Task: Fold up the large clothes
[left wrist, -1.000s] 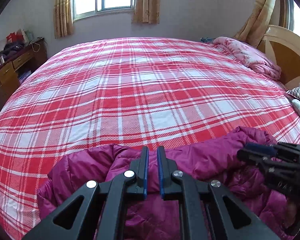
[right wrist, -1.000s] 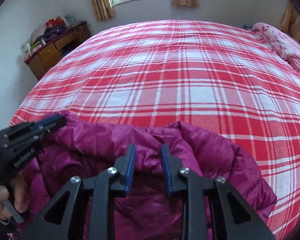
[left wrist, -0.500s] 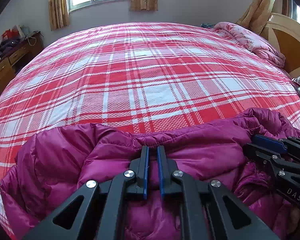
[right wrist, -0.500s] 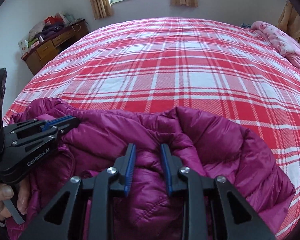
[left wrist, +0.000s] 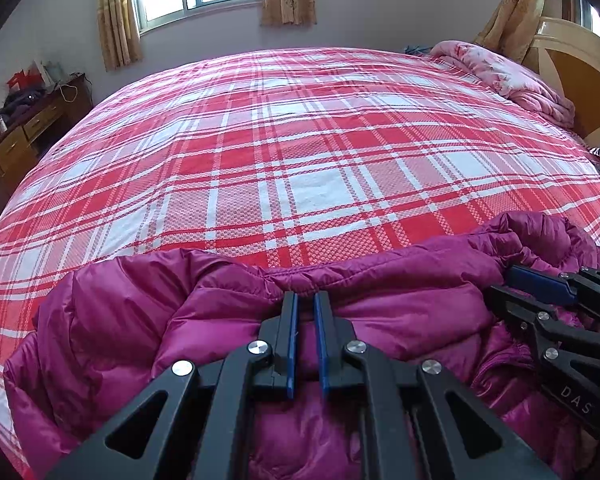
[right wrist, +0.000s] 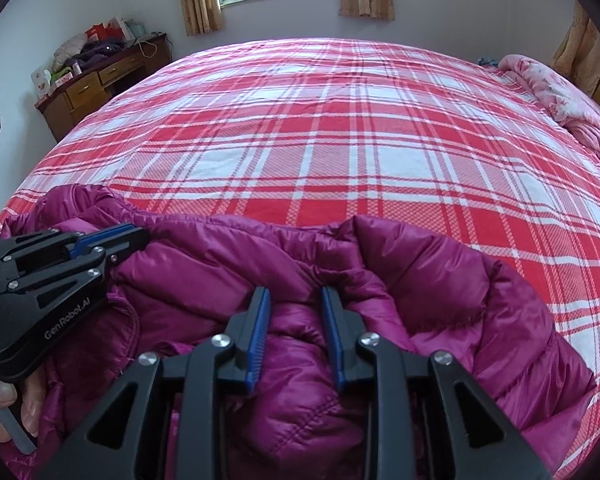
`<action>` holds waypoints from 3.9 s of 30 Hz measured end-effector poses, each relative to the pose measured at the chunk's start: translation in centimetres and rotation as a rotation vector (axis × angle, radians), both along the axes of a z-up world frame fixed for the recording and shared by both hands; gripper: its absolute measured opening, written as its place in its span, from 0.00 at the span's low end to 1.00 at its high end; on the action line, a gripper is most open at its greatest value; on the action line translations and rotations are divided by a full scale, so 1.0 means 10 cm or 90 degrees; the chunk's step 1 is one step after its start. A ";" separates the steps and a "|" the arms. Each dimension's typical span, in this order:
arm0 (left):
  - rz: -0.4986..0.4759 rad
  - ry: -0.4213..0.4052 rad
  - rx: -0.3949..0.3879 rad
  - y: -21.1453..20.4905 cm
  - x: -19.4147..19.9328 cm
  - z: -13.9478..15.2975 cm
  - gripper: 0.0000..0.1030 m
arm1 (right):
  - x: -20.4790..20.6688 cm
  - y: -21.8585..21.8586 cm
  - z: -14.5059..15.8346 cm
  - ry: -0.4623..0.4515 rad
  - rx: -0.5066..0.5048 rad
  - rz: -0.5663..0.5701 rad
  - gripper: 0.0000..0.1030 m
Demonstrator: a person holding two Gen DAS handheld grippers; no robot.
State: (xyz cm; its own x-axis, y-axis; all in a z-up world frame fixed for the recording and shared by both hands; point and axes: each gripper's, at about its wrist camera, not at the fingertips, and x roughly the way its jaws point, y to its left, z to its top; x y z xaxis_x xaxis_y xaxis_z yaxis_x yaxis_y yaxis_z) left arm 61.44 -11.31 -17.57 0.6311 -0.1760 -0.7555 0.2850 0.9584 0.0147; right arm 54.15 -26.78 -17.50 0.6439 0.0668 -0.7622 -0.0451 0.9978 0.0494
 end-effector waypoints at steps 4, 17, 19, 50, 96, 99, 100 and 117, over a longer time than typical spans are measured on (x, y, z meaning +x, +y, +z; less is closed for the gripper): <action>0.001 -0.001 -0.001 0.00 0.00 0.00 0.09 | 0.00 0.01 -0.01 0.000 -0.002 -0.001 0.28; 0.000 -0.002 0.014 -0.04 0.00 -0.01 0.09 | 0.00 0.02 -0.01 -0.002 -0.003 -0.003 0.28; 0.000 -0.003 0.017 -0.04 0.00 -0.01 0.09 | 0.00 0.02 -0.01 -0.002 -0.004 -0.003 0.28; 0.000 -0.009 0.030 -0.06 0.00 -0.01 0.09 | -0.01 0.04 -0.01 -0.007 -0.024 -0.006 0.28; 0.042 0.011 -0.034 1.82 -4.37 -0.16 0.67 | -4.21 -0.49 -0.15 0.042 0.128 -0.067 0.70; 0.029 0.027 -0.046 1.85 -4.44 -0.17 0.67 | -4.29 -0.42 -0.19 0.055 0.148 -0.046 0.52; 0.023 0.031 -0.048 1.86 -4.47 -0.17 0.62 | -4.29 -0.41 -0.21 0.059 0.157 -0.039 0.40; -0.067 -0.083 -0.116 2.03 -4.99 0.75 0.09 | -4.60 -0.43 0.60 -0.062 0.247 0.037 0.12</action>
